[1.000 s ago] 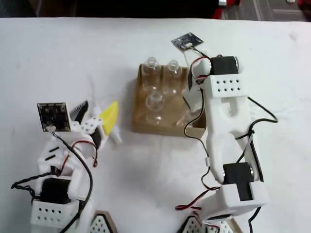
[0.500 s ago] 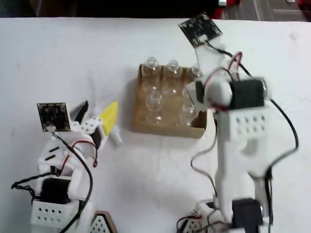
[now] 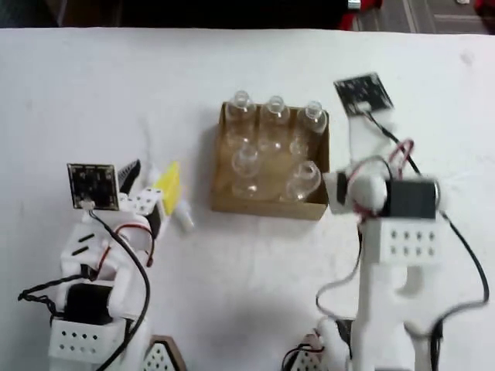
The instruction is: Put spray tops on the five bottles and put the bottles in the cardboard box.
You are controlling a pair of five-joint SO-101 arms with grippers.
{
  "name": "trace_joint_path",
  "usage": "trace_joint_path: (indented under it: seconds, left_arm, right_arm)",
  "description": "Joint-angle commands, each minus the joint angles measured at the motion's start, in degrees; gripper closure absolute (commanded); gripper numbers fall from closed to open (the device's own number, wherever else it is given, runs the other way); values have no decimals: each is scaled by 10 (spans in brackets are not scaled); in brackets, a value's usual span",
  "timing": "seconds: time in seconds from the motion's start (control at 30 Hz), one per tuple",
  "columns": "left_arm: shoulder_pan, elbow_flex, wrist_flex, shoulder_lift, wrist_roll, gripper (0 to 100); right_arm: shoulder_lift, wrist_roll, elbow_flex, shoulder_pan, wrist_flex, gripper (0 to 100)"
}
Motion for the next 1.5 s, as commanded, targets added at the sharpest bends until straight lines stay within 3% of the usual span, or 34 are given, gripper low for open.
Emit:
trace_joint_path:
  seconds: [0.0, 0.2, 0.33, 0.43, 0.57, 0.83, 1.0, 1.23, 1.33, 1.47]
  left_arm:
    - [-7, -32, -5, 0, -25, 835]
    - [-1, -107, 82, 2, -127, 835]
    - [34, -174, 166, 57, -303, 835]
    - [9, -209, 227, 125, -438, 835]
    - [-38, -227, 240, 212, -532, 834]
    - [-3, -228, 294, 262, -747, 814]
    - [-16, -203, 184, 264, -736, 758]
    - [-72, -81, -132, 272, -616, 795]
    - [-96, -91, -157, 326, -615, 794]
    - [-122, -193, -149, 481, -614, 793]
  right_arm:
    - [-124, -14, 125, 55, -97, 825]
    - [-126, -11, 247, 79, -192, 824]
    - [-57, -55, 267, 83, -233, 823]
    - [-7, -62, 263, 108, -259, 823]
    - [55, -64, 263, 131, -310, 824]
    - [174, -93, 263, 137, -385, 824]
    - [211, -93, 263, 138, -422, 825]
    - [220, -95, 256, 175, -428, 825]
    - [224, -113, 249, 187, -426, 825]
    - [224, -113, 249, 186, -424, 825]
